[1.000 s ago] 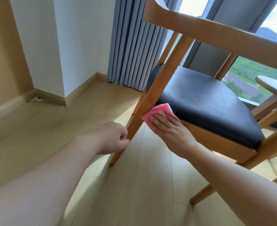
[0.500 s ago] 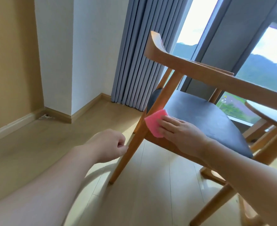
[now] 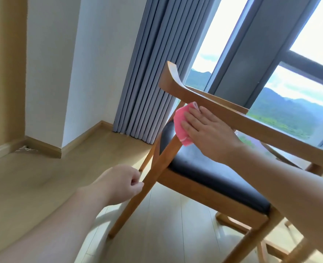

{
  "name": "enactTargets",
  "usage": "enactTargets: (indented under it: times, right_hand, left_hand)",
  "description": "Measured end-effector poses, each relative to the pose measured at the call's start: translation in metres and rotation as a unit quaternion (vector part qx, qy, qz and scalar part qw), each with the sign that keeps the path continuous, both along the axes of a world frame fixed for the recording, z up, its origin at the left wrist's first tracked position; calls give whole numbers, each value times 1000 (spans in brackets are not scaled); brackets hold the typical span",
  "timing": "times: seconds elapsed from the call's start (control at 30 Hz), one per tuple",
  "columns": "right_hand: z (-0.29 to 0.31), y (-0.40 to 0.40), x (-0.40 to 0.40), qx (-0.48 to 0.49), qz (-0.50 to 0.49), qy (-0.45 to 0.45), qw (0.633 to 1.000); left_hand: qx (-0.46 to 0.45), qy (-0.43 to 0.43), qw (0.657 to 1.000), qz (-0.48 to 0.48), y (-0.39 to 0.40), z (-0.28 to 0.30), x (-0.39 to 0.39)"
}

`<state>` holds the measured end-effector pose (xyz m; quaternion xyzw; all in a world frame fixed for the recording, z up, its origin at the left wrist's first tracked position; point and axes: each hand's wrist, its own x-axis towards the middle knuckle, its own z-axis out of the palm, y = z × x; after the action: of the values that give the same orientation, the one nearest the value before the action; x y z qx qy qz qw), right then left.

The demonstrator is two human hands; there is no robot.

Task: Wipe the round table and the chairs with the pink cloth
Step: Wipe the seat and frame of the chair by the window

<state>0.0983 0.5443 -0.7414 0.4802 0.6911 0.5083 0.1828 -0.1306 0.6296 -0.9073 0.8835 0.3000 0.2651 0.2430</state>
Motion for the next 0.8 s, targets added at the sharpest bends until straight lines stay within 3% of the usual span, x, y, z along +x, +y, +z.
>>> enactTargets:
  times: [0.27,0.43,0.53,0.67,0.8]
  right_hand:
    - [-18,19,-4,-4,-42,-5,999]
    - [-61,20,-19,-41,-42,-5,998]
    - [-96,23,-35,-63,-88,80,991]
    - [-136,28,-43,-96,-144,-83,981]
    - [-160,32,-49,-98,-158,-101,977]
  left_hand:
    - [12,15,1000,5,0,3,-5]
    - [-7,40,999,13,-2,-4,-11]
    - [-12,62,998,10,-2,-9,-14]
    - [-18,63,998,8,0,-13,-17]
    - [-33,57,998,12,1,-22,-24]
